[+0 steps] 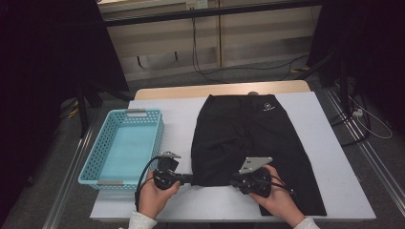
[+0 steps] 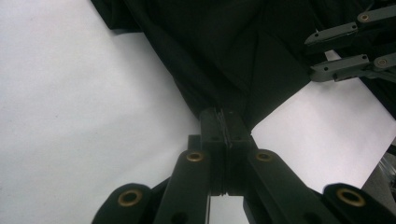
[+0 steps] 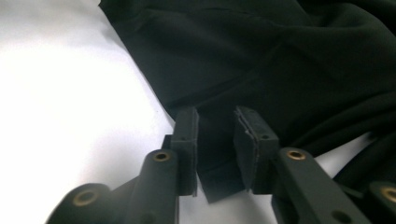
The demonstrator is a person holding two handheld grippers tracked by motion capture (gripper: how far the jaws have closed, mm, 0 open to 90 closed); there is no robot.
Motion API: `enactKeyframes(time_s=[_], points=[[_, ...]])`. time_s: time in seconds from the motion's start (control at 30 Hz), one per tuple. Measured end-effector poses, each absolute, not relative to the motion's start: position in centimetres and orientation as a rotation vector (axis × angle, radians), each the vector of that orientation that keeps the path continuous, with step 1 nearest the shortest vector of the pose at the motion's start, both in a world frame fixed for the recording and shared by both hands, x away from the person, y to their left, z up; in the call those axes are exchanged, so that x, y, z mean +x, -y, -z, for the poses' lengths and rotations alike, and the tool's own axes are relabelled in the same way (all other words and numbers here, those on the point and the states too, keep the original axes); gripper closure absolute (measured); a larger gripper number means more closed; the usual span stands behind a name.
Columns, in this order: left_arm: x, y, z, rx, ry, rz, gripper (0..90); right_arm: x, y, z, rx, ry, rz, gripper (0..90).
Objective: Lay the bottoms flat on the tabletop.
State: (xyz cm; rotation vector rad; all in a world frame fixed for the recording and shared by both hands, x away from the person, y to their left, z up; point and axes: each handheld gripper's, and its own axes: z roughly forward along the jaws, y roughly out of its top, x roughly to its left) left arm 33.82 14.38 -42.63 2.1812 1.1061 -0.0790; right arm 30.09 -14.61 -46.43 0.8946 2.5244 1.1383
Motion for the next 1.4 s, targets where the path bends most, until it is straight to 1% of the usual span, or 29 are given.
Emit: enactKeyframes(time_s=[0.03, 0.27, 0.3, 0.37, 0.43, 0.7, 0.87, 1.27, 1.4], points=[[33.8, -14.3, 42.6, 2.184, -1.104, 0.079, 90.0, 30.1, 14.6, 46.4, 0.905, -2.519, -1.138, 73.8], [33.9, -14.6, 42.8, 2.167, -1.116, 0.093, 90.0, 30.2, 14.8, 46.5, 0.924, -2.513, -1.146, 78.2], [34.0, -14.6, 42.9, 2.168, -1.116, 0.091, 90.0, 30.3, 14.8, 46.5, 0.931, -2.515, -1.154, 79.8], [34.0, -14.6, 42.8, 2.167, -1.116, 0.096, 90.0, 30.5, 15.0, 46.5, 0.941, -2.52, -1.164, 86.2], [33.9, -14.7, 42.8, 2.169, -1.115, 0.099, 90.0, 30.7, 15.3, 46.5, 0.956, -2.534, -1.189, 88.3], [33.6, -14.7, 42.3, 2.148, -1.114, 0.091, 90.0, 30.8, 15.4, 46.2, 0.929, -2.565, -1.181, 88.8], [33.3, -15.1, 41.8, 2.138, -1.112, 0.093, 90.0, 30.5, 15.8, 45.8, 0.946, -2.571, -1.249, 88.8], [32.6, -15.5, 40.8, 2.123, -1.096, 0.083, 90.0, 28.7, 15.7, 44.9, 0.896, -2.595, -1.29, 88.8], [32.6, -15.8, 41.1, 2.131, -1.111, 0.084, 89.9, 28.4, 15.6, 44.7, 0.901, -2.59, -1.303, 88.8]])
